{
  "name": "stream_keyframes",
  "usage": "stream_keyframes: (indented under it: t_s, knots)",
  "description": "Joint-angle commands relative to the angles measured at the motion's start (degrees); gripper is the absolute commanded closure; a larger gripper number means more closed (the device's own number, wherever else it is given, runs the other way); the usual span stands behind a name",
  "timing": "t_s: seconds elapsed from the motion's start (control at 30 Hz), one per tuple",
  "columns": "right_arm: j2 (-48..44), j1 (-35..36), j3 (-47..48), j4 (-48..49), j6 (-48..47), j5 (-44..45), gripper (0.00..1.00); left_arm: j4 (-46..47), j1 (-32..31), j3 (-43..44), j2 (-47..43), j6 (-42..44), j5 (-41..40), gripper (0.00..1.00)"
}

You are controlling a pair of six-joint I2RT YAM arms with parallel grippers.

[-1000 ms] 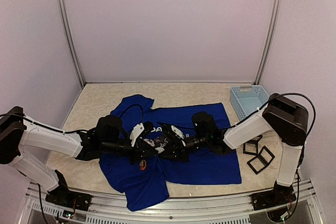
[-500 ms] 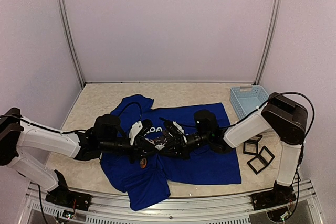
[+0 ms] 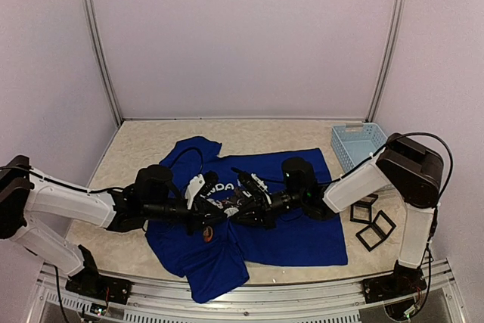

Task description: Pin the brooch onto the clothing

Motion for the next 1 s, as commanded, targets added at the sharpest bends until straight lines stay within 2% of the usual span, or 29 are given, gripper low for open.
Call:
stream_keyframes:
  t_s: [0.0, 0.27, 0.43, 0.73, 0.97]
  knots:
    - [-0.9, -0.8, -0.2, 2.8, 0.1, -0.2, 1.0, 0.5, -0.1, 1.5, 1.6, -0.1, 2.5, 0.99]
    - [-0.4, -0.6, 0.5, 2.6, 0.8, 0.3, 1.0, 3.6, -0.5, -0.1, 0.7, 0.1, 3.2, 1.0]
    - [-1.1, -2.1, -2.3, 11.9, 9.7, 5.1, 0.91, 3.2, -1.7, -1.3, -0.9, 2.5, 1.2, 1.0]
    - [2.4, -3.1, -2.1, 16.5, 18.8, 4.7, 0.92, 3.0, -3.3, -2.8, -3.3, 4.3, -2.2, 1.0]
    - [1.4, -2.3, 0.9, 6.2, 11.5, 4.9, 0.89, 1.6, -3.4, -0.9, -2.0, 4.2, -2.2, 1.0]
